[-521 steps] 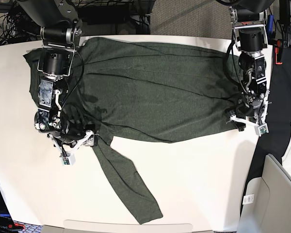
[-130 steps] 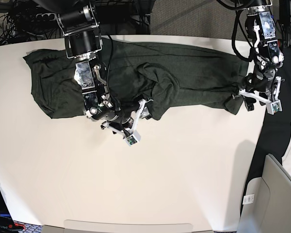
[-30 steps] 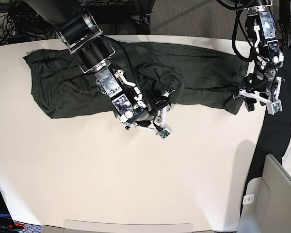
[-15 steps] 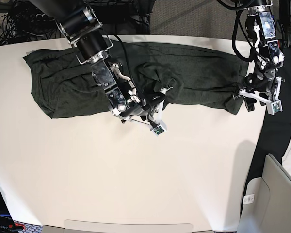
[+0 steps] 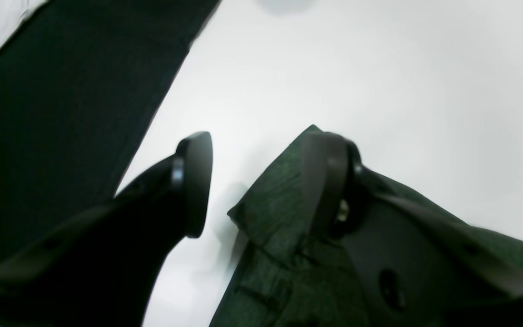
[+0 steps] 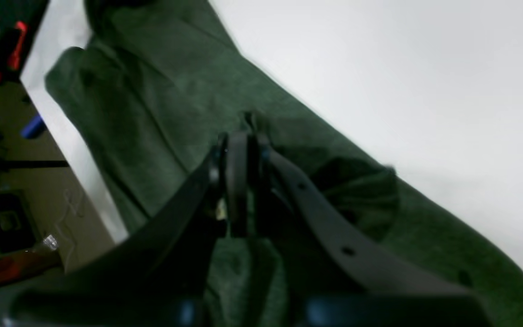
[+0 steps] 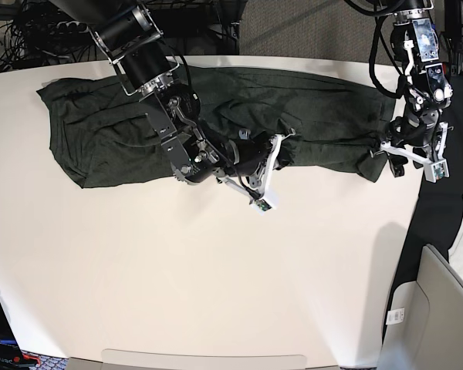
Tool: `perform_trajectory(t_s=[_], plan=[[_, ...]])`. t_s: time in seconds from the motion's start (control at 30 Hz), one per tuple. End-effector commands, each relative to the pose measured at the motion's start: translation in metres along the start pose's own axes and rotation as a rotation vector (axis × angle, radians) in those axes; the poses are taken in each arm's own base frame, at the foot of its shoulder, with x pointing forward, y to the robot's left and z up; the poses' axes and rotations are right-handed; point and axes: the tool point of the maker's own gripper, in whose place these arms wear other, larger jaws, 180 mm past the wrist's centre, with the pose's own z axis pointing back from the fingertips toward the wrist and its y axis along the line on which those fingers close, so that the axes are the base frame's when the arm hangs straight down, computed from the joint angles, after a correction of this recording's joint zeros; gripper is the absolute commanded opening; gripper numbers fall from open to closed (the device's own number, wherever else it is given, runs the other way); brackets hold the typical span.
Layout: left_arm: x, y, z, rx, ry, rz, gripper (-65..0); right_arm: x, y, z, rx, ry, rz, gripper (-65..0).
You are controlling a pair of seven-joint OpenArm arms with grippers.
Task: Fold the T-shirt properly
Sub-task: 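Release the sleeve and move the right gripper back along the strip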
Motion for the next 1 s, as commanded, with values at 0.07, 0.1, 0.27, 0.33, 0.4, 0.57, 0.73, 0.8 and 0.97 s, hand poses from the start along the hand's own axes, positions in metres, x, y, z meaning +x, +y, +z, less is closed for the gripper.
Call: perform_trajectory(t_s=[0.07, 0.1, 0.27, 0.33, 0.4, 0.57, 0.73, 0.8, 0.97], plan=[[0.020, 0.002, 0.003, 0.003, -0.061, -0.013, -34.7, 0.017, 0.034, 0.001, 0.100, -0.034, 0.101, -64.3], [0.020, 0.002, 0.003, 0.003, -0.061, -0.013, -34.7, 0.019, 0.041, 0.001, 0.119, -0.039, 0.126, -64.3], [0.020, 0.002, 0.003, 0.003, -0.061, -0.013, -34.7, 0.023, 0.066, 0.001, 0.181, -0.042, 0.220, -64.3], [0.020, 0.003, 0.003, 0.005, -0.061, -0.012, -34.7, 0.022, 0.071, 0.000, 0.193, -0.034, 0.250, -64.3], [0.020, 0.003, 0.003, 0.005, -0.061, -0.012, -34.7, 0.020, 0.075, -0.002, 0.199, -0.027, 0.263, -64.2], [0.020, 0.003, 0.003, 0.006, -0.061, -0.011, -34.7, 0.024, 0.080, -0.002, 0.211, -0.060, 0.271, -57.5], [0.020, 0.003, 0.003, 0.006, -0.062, -0.012, -34.7, 0.028, 0.082, 0.008, 0.255, -0.119, 0.335, -38.9], [0.020, 0.003, 0.003, 0.006, -0.062, -0.012, -34.7, 0.031, 0.080, 0.014, 0.251, -0.146, 0.357, -35.8], [0.019, 0.004, 0.003, 0.008, -0.053, -0.015, -34.4, 0.044, 0.067, 0.028, 0.215, -0.208, 0.340, -37.9]])
